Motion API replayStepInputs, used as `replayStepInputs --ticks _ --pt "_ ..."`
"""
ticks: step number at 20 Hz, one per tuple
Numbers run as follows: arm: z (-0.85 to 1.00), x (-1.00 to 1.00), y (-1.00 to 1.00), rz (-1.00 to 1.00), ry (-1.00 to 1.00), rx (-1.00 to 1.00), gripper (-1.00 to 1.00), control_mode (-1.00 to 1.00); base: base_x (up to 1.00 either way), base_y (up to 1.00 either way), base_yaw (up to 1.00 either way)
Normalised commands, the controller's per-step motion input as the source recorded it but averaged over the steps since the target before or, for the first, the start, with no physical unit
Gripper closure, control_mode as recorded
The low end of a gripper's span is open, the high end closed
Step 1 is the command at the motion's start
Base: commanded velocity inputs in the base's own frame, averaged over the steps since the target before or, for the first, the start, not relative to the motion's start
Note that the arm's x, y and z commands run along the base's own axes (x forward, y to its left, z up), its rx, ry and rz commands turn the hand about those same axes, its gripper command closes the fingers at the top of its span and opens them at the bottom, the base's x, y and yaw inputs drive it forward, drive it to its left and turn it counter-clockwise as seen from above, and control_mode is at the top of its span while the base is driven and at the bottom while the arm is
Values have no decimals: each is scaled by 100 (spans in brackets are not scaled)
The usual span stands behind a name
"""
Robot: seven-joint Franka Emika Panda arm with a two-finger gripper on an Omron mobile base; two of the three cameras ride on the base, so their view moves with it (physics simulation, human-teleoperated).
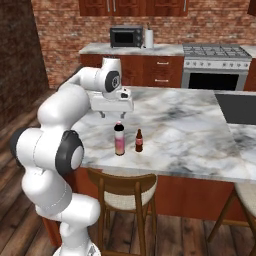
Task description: Place the large bottle from the dining counter next to the other large bottle outside the sink, and place the small bottle from the dining counter next to the other small bottle inside the sink.
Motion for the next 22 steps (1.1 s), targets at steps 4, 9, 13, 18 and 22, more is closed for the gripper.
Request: replayStepInputs --ticks 4,9,13,18,22 --pt "-13 32 -6 3 -1 5 -100 -100 0 0 0" --pt "0 20 0 4 0 1 -100 -100 0 0 0" --pt "0 21 0 1 13 -1 -100 -100 0 0 0" --pt "-4 30 0 0 12 -1 -100 -100 0 0 0" --pt "-5 19 0 1 1 0 -100 -100 0 0 0"
